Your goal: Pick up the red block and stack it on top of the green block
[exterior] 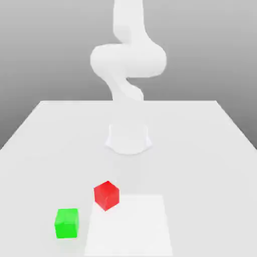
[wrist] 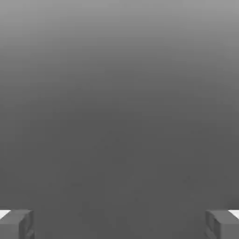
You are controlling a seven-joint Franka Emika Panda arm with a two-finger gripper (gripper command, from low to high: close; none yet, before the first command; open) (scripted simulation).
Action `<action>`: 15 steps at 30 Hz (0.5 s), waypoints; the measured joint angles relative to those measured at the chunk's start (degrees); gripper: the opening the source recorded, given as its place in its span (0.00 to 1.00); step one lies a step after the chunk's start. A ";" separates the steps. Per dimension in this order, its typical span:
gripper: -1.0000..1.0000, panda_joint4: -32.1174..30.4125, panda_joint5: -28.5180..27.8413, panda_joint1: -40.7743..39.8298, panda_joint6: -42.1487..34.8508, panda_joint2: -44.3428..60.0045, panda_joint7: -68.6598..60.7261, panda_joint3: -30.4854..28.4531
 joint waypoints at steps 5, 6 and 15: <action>0.50 -8.36 -3.14 1.43 6.79 9.01 -9.92 -3.77; 0.50 -10.00 -3.67 1.71 8.11 10.78 -11.96 -4.64; 0.50 -25.77 -6.19 4.01 21.36 28.48 -33.73 -13.35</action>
